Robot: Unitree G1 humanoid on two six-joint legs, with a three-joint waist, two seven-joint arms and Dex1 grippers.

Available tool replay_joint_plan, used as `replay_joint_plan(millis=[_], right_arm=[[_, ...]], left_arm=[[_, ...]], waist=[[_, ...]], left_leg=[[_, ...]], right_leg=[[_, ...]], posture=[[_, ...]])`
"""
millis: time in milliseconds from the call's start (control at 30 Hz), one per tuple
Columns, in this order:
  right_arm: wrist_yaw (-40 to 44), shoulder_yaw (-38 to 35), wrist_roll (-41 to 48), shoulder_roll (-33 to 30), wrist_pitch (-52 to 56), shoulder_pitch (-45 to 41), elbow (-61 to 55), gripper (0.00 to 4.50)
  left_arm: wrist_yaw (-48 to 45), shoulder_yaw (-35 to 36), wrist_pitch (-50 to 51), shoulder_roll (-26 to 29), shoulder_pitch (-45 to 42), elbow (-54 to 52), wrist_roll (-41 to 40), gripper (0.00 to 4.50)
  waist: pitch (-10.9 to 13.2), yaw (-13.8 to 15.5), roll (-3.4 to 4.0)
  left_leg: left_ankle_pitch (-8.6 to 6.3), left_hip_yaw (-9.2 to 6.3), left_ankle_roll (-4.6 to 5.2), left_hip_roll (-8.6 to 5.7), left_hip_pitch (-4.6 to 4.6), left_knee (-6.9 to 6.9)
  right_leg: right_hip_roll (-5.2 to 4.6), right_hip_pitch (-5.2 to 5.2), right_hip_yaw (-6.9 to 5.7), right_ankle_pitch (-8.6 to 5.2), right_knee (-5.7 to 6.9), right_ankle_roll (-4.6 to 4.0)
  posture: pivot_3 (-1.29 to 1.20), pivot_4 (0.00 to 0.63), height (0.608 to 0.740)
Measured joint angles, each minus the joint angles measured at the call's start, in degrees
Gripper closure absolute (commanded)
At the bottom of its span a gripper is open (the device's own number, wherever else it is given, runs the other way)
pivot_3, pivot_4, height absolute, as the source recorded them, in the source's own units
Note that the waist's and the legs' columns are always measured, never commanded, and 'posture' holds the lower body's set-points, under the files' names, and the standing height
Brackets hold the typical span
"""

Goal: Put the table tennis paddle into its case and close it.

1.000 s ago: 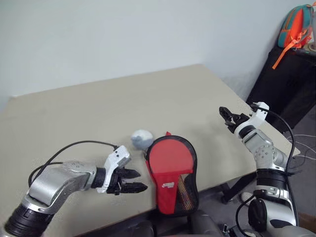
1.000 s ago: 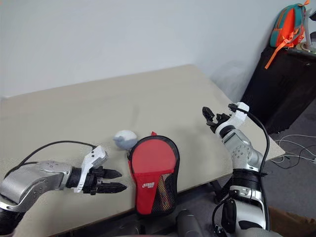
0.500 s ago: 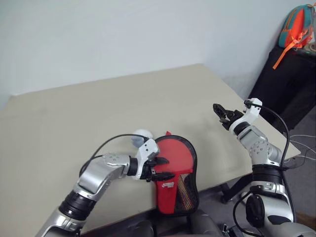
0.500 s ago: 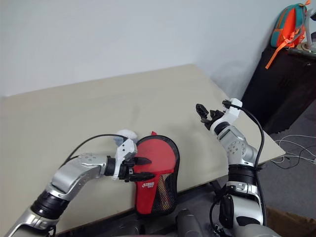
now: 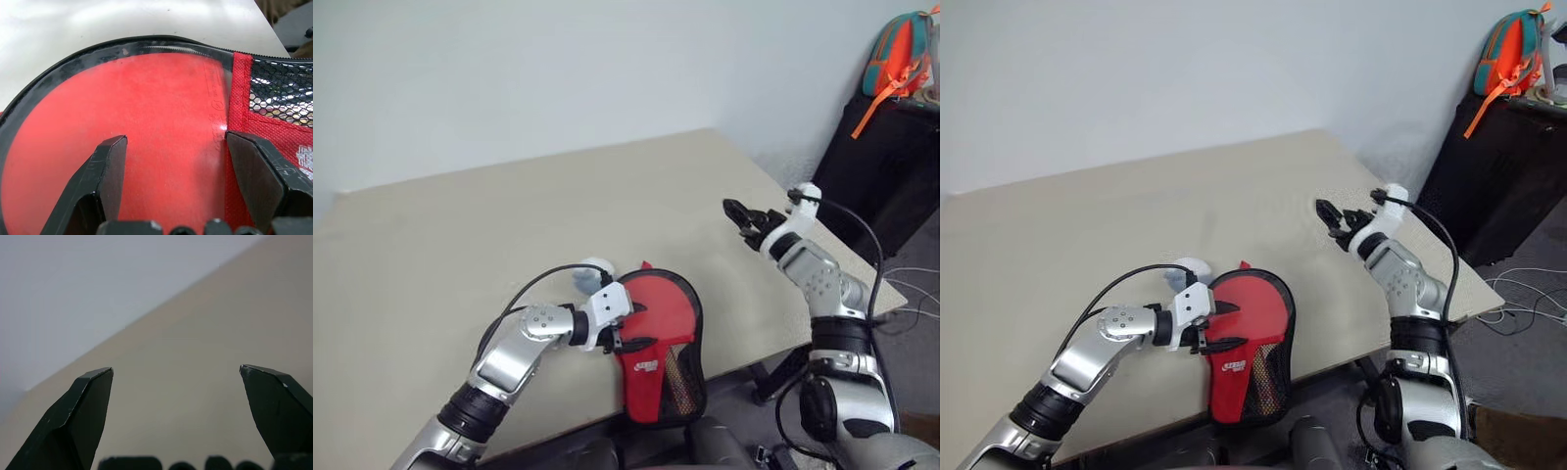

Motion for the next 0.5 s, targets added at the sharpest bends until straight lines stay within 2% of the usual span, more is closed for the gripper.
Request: replay_joint_plan(millis=[133, 367, 500], right_arm=[[7.77, 9.23, -4.37, 1.96, -0.35, -7.38, 6.35, 0.0], [17.39, 15.28, -9.04, 10.1, -1.56, -19.62, 25.66, 0.0], [20.72, 19.12, -13.52, 13.7, -2.04, -21.66, 34.3, 0.0]], left_arm=[[-1.12, 0.65, 1.36, 0.13, 0.64, -0.38, -0.76, 1.13], [-1.58, 0.95, 0.81, 0.24, 1.81, -0.56, -0.83, 1.13], [-1.57, 0.91, 0.85, -0.03, 2.98, -1.04, -0.83, 1.13]], waist=[[-0.17, -0.1, 0.04], [-0.53, -0.1, 0.02], [-0.81, -0.05, -0.19]], left_leg=[[-0.01, -0.07, 0.01, 0.01, 0.03, -0.11], [-0.01, -0.13, 0.01, 0.01, 0.05, -0.15], [-0.01, -0.17, 0.0, 0.01, 0.05, -0.12]], right_leg=[[0.04, 0.0, -0.01, 0.0, 0.0, 0.0], [0.05, 0.02, -0.02, 0.06, 0.01, 0.11], [0.05, 0.06, -0.05, 0.06, 0.03, 0.11]], posture=[[0.0, 0.0, 0.74], [0.0, 0.0, 0.74], [0.0, 0.0, 0.74]])
